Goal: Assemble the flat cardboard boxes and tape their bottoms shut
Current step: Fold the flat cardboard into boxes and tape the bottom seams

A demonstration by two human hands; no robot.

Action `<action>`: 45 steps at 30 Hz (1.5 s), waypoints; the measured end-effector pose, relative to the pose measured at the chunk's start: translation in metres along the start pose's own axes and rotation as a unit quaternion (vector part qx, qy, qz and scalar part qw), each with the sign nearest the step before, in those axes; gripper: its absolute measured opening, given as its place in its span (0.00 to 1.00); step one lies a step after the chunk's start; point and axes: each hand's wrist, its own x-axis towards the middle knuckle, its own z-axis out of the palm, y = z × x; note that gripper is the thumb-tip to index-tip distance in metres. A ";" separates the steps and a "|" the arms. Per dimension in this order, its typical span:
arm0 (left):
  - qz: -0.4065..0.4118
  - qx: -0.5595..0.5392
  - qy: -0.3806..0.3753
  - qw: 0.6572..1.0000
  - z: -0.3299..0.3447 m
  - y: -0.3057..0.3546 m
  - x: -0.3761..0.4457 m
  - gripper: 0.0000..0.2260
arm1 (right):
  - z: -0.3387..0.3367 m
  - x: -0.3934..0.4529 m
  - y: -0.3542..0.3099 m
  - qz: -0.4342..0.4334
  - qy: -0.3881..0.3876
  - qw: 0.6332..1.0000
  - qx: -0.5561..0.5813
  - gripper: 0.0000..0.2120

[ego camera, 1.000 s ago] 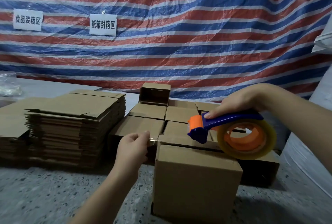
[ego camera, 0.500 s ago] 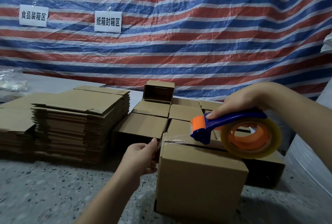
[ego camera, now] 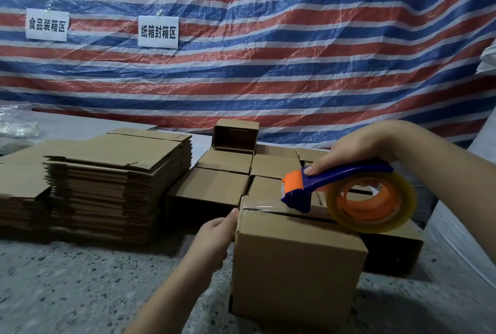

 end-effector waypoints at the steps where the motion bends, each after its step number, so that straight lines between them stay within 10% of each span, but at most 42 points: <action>1: -0.019 0.020 -0.001 1.000 0.001 -0.002 -0.001 0.21 | 0.000 0.000 0.000 -0.002 0.000 1.000 0.001 0.38; 7: 0.182 0.014 0.161 0.970 0.000 -0.006 -0.022 0.20 | 0.000 -0.001 -0.001 -0.005 -0.004 1.000 -0.003 0.38; 10: 0.222 0.054 0.046 0.972 0.005 0.009 -0.041 0.36 | -0.001 0.000 -0.002 0.000 0.005 1.000 -0.006 0.39; 19: 0.204 0.202 -0.011 0.958 0.007 0.015 -0.052 0.28 | -0.001 0.001 0.001 -0.005 0.001 1.000 0.005 0.39; 27: 0.311 0.490 0.009 0.814 0.005 0.034 -0.046 0.39 | -0.001 0.000 0.000 -0.016 -0.010 1.000 0.006 0.40; 45: 0.339 0.641 0.009 0.689 0.014 0.057 -0.047 0.45 | 0.008 0.003 0.062 0.080 -0.040 0.995 -0.040 0.45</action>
